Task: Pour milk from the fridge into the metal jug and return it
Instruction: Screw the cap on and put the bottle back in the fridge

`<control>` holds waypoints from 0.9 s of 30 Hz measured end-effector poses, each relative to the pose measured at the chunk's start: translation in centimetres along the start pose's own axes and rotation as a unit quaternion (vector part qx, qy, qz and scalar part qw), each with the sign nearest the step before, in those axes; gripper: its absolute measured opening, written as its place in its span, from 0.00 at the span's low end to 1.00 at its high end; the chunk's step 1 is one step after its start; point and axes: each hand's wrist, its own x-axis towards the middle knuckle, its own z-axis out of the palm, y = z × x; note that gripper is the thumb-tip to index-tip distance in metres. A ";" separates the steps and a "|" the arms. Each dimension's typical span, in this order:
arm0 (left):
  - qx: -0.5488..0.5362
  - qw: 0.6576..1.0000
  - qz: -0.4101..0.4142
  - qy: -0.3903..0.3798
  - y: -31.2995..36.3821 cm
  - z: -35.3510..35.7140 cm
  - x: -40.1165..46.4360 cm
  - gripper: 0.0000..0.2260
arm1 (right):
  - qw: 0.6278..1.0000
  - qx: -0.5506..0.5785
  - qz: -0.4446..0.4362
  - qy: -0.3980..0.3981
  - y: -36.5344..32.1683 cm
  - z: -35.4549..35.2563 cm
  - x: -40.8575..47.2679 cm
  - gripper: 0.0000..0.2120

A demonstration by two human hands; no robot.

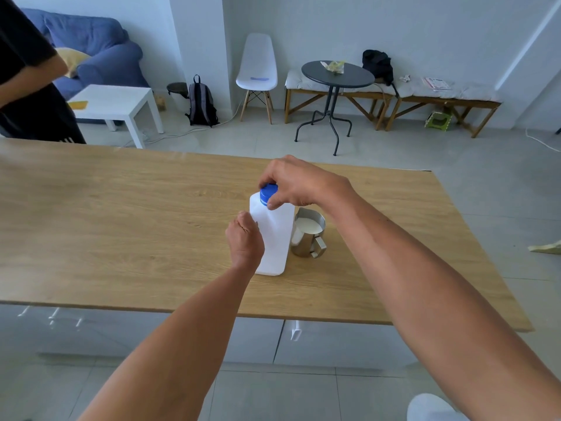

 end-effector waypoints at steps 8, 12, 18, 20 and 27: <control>0.004 1.000 0.003 -0.005 -0.3 0.0 0.0 0.16 | 0.986 -0.055 0.094 0.126 -2.0 1.5 -0.4 0.24; 0.027 1.000 0.005 -0.005 -0.5 0.1 0.2 0.14 | 0.994 -0.003 0.075 0.080 -1.2 1.5 -0.8 0.25; 0.019 1.000 0.008 0.003 -0.4 0.1 0.1 0.16 | 0.999 -0.027 0.023 -0.006 0.0 1.1 -1.3 0.15; 0.017 1.000 0.010 0.010 -0.5 0.2 0.1 0.15 | 0.998 -0.056 0.029 0.009 -0.4 1.4 -1.4 0.17; -0.006 0.999 0.010 0.031 -0.6 0.6 0.0 0.16 | 0.989 -0.121 0.030 0.080 -1.3 2.7 -1.6 0.22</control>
